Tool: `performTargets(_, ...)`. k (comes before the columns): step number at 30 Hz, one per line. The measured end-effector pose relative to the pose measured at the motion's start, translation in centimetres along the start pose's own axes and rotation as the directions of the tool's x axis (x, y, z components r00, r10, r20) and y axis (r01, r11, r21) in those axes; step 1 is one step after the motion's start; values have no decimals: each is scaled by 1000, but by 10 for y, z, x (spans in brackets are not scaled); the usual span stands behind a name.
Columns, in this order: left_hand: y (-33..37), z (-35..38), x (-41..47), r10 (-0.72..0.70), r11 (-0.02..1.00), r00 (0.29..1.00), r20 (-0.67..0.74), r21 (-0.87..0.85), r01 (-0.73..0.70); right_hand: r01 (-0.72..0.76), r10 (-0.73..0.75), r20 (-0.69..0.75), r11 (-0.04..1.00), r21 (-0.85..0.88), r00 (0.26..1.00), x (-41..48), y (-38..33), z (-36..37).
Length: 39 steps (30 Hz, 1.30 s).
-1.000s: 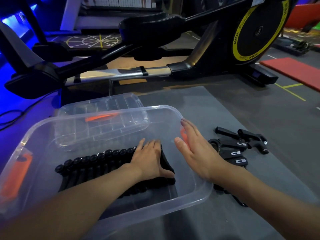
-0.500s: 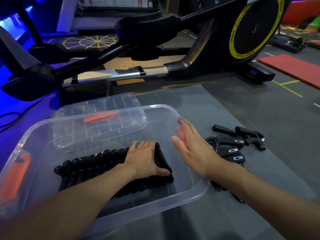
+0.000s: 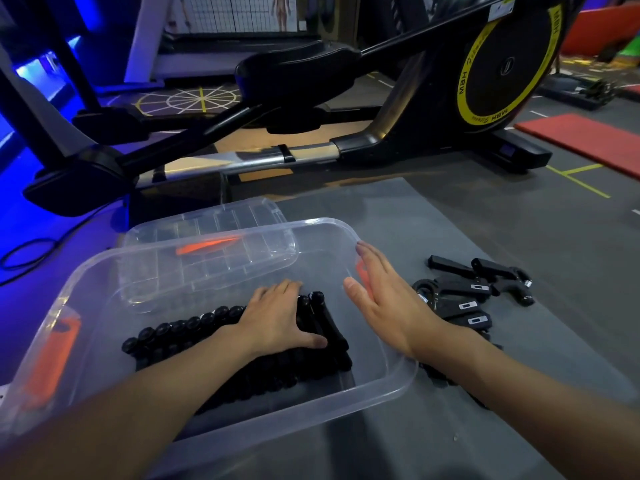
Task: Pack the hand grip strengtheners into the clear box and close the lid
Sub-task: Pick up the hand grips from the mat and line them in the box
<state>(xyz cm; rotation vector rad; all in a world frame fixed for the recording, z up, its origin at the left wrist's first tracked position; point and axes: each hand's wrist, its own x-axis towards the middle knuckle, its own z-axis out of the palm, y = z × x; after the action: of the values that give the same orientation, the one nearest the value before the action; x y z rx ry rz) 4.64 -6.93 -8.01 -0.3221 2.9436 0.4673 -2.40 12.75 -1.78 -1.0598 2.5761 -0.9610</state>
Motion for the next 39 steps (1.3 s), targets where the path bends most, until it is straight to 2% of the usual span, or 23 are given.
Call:
performTargets(6, 4, 9, -4, -13, 996, 997, 72, 86, 7, 2, -2, -5, 1000, -5, 1000, 1, 2, 1)
performTargets(15, 5, 7, -3, -1, 994, 999, 39, 107, -3, 4, -4, -5, 1000, -22, 1000, 1, 1, 0)
performTargets(19, 2, -17, -12, 82, 993, 991, -101, 93, -73, -2, 2, 1, 1000, -20, 1000, 1, -1, 0)
performTargets(21, 0, -36, -20, 155, 987, 964, -217, 71, -143, -3, 3, -2, 1000, -22, 1000, -2, -6, -3)
performTargets(23, -6, -58, -26, 204, 979, 905, -372, 53, -199, -8, 4, -45, 996, -86, 999, -9, -12, -6)
performTargets(25, -18, -80, -31, 190, 982, 869, -456, 108, -157, -26, 2, -107, 976, -217, 994, -22, -20, -5)
performTargets(26, -27, -89, -32, 154, 984, 885, -439, 152, -96, -37, 2, -126, 960, -279, 992, -30, -25, -1)
performTargets(28, -49, -99, -36, 31, 975, 954, -297, 218, 36, -87, 42, -133, 932, -352, 990, -51, -37, 10)
performTargets(30, -65, -99, -37, -67, 960, 982, -177, 258, 112, -154, 107, -136, 903, -400, 985, -67, -50, 21)
performTargets(34, -65, -96, -37, -86, 956, 977, -193, 259, 135, -225, 143, -231, 897, -381, 962, -72, -59, 26)
performTargets(39, -60, -102, -45, -120, 953, 978, -168, 258, 162, -168, 84, -226, 909, -383, 970, -67, -47, 21)
